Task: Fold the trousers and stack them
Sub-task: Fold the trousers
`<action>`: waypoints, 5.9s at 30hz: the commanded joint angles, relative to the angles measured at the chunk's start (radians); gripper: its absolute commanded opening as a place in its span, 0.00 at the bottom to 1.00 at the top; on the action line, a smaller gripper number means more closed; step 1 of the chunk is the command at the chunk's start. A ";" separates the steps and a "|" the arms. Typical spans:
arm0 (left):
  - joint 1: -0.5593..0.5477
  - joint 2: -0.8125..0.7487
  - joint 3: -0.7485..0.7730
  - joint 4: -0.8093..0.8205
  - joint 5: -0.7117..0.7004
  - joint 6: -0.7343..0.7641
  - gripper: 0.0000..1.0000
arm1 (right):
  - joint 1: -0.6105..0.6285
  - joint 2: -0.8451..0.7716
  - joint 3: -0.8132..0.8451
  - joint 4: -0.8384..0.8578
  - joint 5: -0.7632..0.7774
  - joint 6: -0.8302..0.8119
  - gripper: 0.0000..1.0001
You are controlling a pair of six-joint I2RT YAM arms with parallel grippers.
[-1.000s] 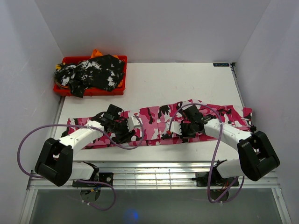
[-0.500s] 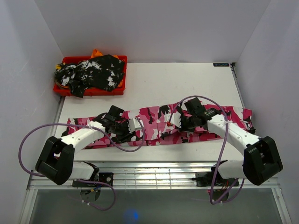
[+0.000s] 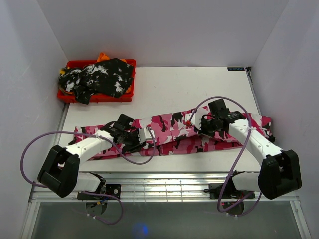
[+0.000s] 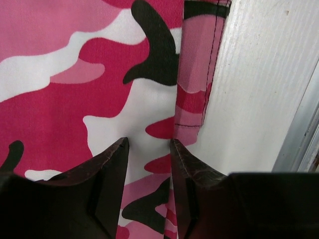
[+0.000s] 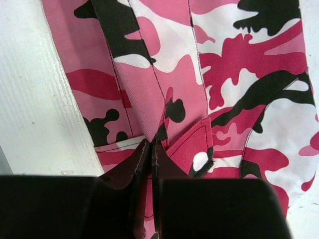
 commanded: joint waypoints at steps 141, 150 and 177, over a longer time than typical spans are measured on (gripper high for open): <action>1.066 0.494 0.652 -0.349 -0.108 0.061 0.36 | -0.496 0.340 0.512 -0.538 0.015 -0.038 0.76; 0.684 0.272 0.577 -0.387 0.022 -0.049 0.46 | -0.441 0.426 0.500 -0.408 0.032 0.113 0.70; 0.452 0.552 0.373 -0.219 -0.126 -0.305 0.47 | -0.815 0.163 0.235 -0.314 0.255 0.547 0.76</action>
